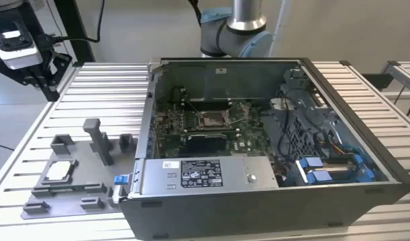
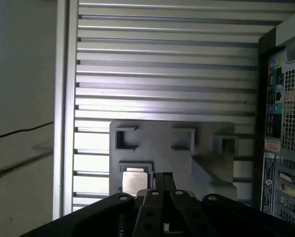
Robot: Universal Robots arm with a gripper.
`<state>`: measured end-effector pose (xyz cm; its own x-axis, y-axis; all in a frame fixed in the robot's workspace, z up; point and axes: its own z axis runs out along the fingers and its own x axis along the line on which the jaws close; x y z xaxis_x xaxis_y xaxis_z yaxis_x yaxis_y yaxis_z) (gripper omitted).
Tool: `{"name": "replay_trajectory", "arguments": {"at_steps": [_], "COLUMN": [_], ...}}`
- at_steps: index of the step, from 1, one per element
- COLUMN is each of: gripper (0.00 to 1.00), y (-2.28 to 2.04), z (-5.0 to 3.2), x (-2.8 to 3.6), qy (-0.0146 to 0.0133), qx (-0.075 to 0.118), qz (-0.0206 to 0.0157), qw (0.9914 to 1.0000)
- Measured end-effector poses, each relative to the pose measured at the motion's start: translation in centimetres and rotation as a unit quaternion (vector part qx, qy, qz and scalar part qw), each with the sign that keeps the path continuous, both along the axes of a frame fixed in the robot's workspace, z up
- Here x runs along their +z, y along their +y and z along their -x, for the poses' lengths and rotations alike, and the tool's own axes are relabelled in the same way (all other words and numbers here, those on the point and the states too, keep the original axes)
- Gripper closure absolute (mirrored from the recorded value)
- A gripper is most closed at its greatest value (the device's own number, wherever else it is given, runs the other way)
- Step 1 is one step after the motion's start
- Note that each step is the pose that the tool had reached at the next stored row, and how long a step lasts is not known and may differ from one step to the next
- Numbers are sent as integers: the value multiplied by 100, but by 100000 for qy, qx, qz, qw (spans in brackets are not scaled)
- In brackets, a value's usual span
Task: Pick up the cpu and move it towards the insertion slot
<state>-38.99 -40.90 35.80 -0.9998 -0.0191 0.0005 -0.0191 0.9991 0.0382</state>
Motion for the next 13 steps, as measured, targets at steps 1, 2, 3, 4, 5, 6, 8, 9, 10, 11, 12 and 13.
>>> {"name": "replay_trajectory", "arguments": {"at_steps": [1,2,3,4,5,6,8,9,10,11,12,13], "gripper": [100,100,100,100,100,100,100,100,100,100,100,100], "y": [0,0,0,0,0,0,0,0,0,0,0,0], "z": [0,0,0,0,0,0,0,0,0,0,0,0], "x": [0,0,0,0,0,0,0,0,0,0,0,0], "qy": [-1,-1,-1,-1,-2,1,1,-1,-1,-1,0,0], "qx": [1,-1,0,-3,1,-1,-1,-2,-2,0,-2,-1], "qz": [-1,0,0,0,0,1,0,0,-1,-1,-1,0], "qw": [100000,100000,100000,100000,100000,100000,100000,100000,100000,100000,100000,100000]}}
